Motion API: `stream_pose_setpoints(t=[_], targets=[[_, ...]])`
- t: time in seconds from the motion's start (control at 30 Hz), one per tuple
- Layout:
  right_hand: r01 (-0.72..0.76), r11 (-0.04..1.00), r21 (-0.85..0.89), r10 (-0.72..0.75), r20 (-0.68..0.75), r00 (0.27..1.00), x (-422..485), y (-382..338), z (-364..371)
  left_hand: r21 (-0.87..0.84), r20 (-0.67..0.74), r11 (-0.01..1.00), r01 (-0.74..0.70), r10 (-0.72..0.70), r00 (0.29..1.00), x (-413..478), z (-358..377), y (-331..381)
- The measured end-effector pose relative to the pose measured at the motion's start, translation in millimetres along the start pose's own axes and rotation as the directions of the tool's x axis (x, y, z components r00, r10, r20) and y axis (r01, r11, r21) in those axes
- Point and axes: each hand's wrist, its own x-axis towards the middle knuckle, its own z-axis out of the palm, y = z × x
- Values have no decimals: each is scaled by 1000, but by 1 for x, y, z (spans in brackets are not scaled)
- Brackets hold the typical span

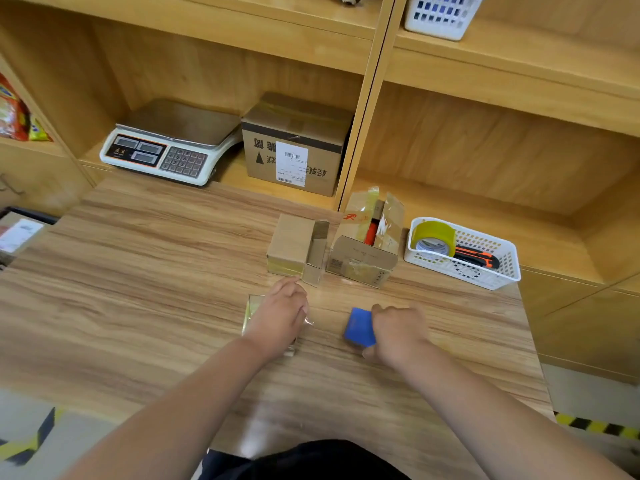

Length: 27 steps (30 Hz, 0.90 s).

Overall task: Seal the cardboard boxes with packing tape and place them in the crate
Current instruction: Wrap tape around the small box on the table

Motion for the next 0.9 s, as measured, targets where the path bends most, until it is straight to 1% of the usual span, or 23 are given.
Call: stream_pose_setpoints(t=[0.07,0.1,0.17,0.2,0.23,0.3,0.33,0.37,0.43,0.5,0.53,0.57,0.6,0.67,0.73,0.77,0.8,0.83,0.9], targets=[[-54,999,-1,54,-111,992,-4,13,22,-39,12,999,27,-27,1000,1,-1,-1],[-77,997,5,77,-191,979,-6,17,33,-52,23,998,38,-37,999,2,-2,-2],[-106,994,-2,101,-304,947,-12,22,48,-68,48,997,46,-43,998,2,-5,-3],[-100,995,24,102,-348,932,-15,21,53,-72,58,996,43,-39,998,2,-6,-3],[-110,992,59,123,-350,929,-18,20,58,-72,68,997,41,-36,997,2,-6,-3],[-127,988,92,144,-200,969,-21,18,65,-68,87,997,49,-43,995,4,-8,-3],[-148,982,115,165,-163,973,-21,15,66,-66,98,996,55,-48,994,5,-8,-2],[-162,977,137,183,-157,970,-22,12,67,-63,108,996,59,-52,993,6,-9,-2],[-117,961,252,182,-253,950,-22,4,63,-51,126,997,61,-54,991,7,-11,-2],[23,916,400,172,-445,879,-19,-12,57,-43,137,998,56,-49,989,7,-12,-1],[115,855,505,155,-461,874,-15,-22,51,-40,141,998,56,-50,989,8,-12,-1],[174,762,623,157,-438,885,-10,-35,44,-37,144,998,57,-51,988,8,-13,0],[186,637,748,164,-367,915,-6,-47,36,-33,148,998,57,-51,988,8,-14,0],[122,356,927,184,-198,963,2,-70,27,-27,154,998,58,-54,987,9,-14,1],[4,82,997,207,-21,978,11,-87,21,-25,162,998,60,-55,985,9,-14,1],[-49,-17,999,229,52,972,14,-91,20,-25,166,998,62,-57,985,9,-15,1],[-80,-84,993,248,99,964,16,-93,19,-24,171,998,63,-58,984,9,-15,1],[-96,-123,988,267,126,955,18,-95,19,-24,176,998,62,-57,983,9,-15,1],[-97,-147,984,305,138,942,20,-95,21,-23,186,998,62,-56,981,9,-15,0]])
